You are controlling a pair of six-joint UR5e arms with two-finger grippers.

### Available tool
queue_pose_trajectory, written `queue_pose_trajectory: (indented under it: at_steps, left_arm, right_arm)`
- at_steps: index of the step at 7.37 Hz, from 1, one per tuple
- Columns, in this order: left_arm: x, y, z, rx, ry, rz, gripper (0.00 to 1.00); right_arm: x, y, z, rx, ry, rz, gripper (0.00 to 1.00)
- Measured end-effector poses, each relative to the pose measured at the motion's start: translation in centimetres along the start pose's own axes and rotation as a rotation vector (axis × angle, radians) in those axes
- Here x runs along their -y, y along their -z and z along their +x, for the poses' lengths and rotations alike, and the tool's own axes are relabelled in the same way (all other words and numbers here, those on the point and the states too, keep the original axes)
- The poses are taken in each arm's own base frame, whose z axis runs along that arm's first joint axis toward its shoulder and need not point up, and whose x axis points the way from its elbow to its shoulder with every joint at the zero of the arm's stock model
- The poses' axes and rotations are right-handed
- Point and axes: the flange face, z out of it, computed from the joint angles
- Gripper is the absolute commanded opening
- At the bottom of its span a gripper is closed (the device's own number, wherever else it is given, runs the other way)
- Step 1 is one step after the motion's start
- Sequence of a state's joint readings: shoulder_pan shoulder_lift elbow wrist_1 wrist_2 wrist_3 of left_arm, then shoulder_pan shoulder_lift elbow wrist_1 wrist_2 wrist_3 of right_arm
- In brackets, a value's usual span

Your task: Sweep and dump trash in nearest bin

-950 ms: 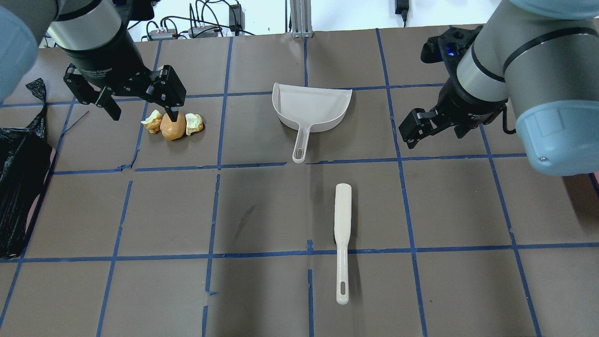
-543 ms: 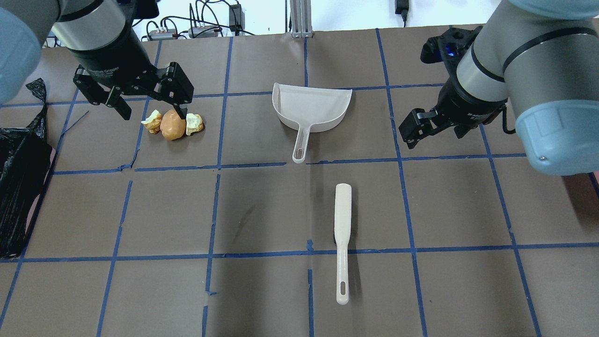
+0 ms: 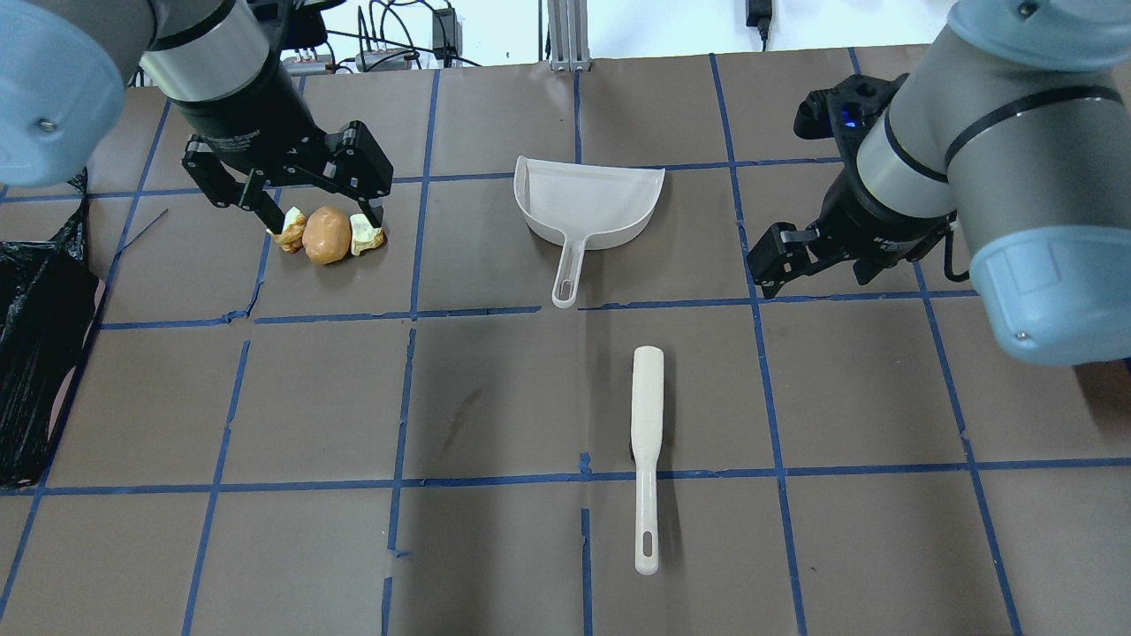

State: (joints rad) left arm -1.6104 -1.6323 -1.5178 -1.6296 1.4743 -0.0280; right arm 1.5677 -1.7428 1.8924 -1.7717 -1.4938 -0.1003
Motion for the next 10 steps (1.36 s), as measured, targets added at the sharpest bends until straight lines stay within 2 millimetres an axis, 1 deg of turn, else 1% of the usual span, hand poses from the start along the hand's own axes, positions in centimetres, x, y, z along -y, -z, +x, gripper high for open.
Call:
queue_pose_trajectory:
  at_steps: [1, 2, 3, 5, 7, 9, 10]
  left_arm:
    - [1.7, -2.6, 1.7, -0.06, -0.029, 0.004, 1.0]
    - [3.0, -5.3, 4.4, -0.082, -0.074, 0.031, 1.0]
    - [4.0, -7.9, 7.2, -0.09, -0.112, 0.058, 1.0]
    - [5.3, -12.7, 11.3, -0.092, -0.165, 0.071, 1.0]
    - [6.6, -17.2, 14.0, -0.061, -0.211, 0.09, 1.0]
    - [6.7, -21.0, 15.5, -0.05, -0.246, 0.135, 1.0]
    - [6.5, -23.0, 15.6, -0.049, -0.256, 0.167, 1.0]
  right_arm:
    - [-1.4, -0.8, -0.3, 0.015, -0.038, -0.006, 1.0]
    - [-3.0, -1.4, -0.5, 0.027, -0.072, -0.009, 1.0]
    - [-4.9, -1.7, -0.8, 0.038, -0.103, -0.003, 0.99]
    - [-8.6, -2.4, -1.2, 0.046, -0.13, 0.011, 0.99]
    - [-11.1, -3.6, -1.6, 0.047, -0.147, 0.025, 0.99]
    - [-12.0, -4.2, -1.9, 0.047, -0.163, 0.027, 0.99]
    - [-12.0, -4.4, -1.9, 0.047, -0.166, 0.025, 0.99]
